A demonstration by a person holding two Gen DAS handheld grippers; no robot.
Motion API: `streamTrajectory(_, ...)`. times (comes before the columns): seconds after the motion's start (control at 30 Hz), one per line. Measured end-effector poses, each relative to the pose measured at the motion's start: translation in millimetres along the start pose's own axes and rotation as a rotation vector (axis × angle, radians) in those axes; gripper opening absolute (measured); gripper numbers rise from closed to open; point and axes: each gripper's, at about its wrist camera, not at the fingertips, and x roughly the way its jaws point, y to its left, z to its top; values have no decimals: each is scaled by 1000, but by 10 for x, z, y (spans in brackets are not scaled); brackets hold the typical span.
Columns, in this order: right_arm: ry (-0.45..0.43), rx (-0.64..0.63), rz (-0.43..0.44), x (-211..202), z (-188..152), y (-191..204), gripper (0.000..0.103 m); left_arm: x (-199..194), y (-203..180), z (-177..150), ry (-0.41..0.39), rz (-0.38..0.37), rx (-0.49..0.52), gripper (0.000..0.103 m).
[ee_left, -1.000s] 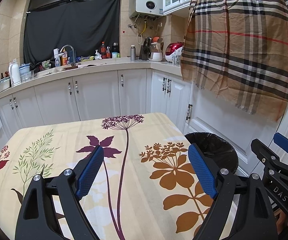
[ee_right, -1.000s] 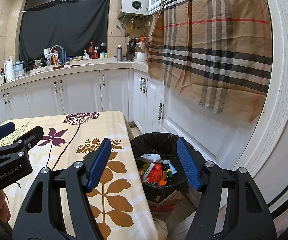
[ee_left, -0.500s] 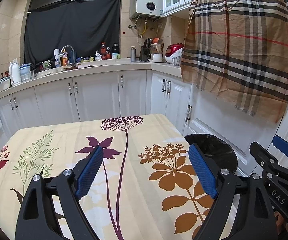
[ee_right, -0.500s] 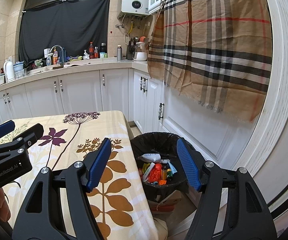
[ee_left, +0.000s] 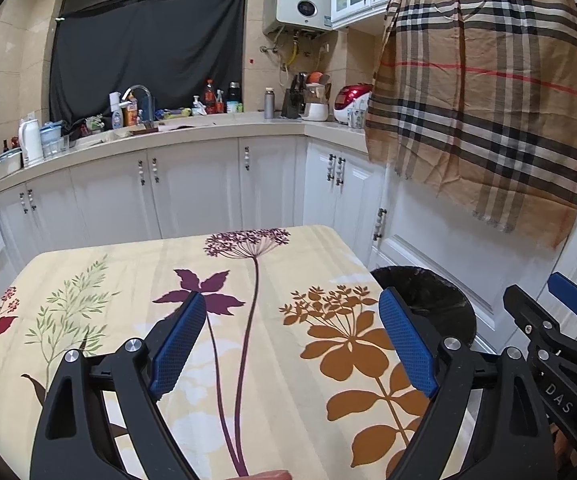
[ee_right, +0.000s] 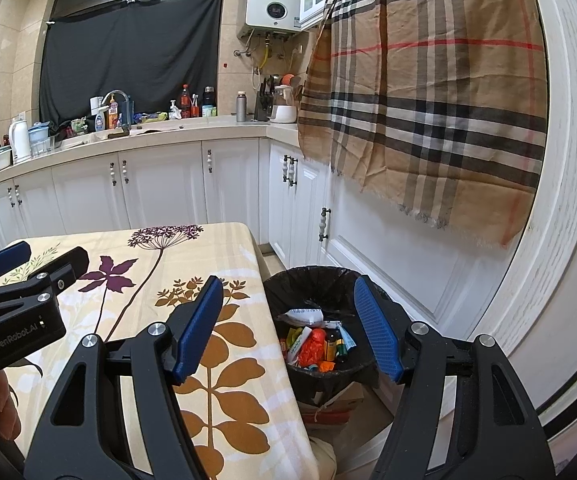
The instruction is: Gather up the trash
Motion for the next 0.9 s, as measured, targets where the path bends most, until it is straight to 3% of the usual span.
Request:
streamTrajectory(0.47,6,-2,2,24,-13,28,66,56,-6,-24,24,7,10,87)
streamTrajectory(0.63,9,-3,5,29,-28,43,66,80,34,-20,37,-22,-4,88)
streamTrajectory(0.9,10,-11,25,54,-23,109,66,151,124,-50,38,31,17,88)
